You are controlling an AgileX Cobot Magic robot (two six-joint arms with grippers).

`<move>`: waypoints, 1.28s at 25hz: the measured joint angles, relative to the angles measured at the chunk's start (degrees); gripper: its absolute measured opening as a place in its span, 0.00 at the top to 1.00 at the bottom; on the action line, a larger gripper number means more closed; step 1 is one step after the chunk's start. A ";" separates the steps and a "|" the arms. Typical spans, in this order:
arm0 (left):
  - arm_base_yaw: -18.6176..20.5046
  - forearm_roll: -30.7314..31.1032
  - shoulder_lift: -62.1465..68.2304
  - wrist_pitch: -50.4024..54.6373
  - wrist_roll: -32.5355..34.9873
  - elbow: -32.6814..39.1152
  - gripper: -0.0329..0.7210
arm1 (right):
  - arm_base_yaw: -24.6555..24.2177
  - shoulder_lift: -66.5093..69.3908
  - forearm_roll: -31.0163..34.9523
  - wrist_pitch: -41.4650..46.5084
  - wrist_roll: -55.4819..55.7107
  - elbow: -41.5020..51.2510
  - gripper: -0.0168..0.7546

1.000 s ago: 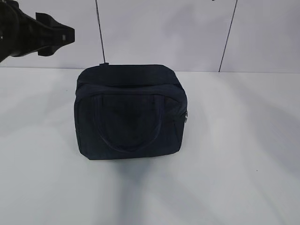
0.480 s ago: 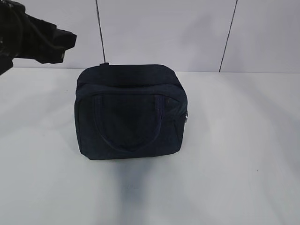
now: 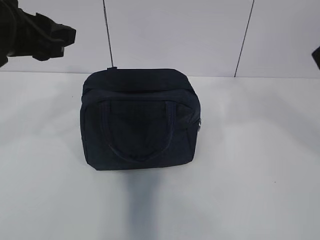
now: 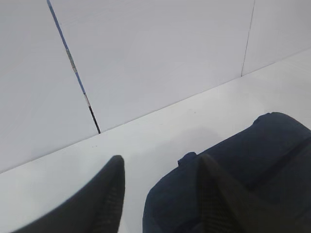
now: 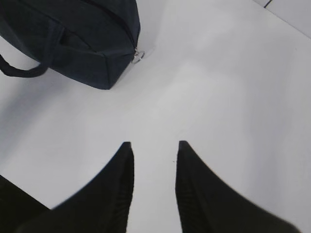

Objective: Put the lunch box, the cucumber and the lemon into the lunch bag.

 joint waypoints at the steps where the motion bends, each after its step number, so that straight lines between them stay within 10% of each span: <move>1: 0.00 -0.38 -0.10 0.00 0.00 0.00 0.51 | 0.00 -3.06 0.43 -2.29 0.43 2.27 0.65; 13: 0.00 -3.20 -0.22 0.00 0.00 0.00 0.51 | 0.00 -21.52 2.76 1.77 7.07 14.87 0.43; 32: 0.00 -3.48 -0.22 0.00 0.00 0.00 0.51 | 0.00 -49.72 -2.33 7.77 12.01 29.18 0.41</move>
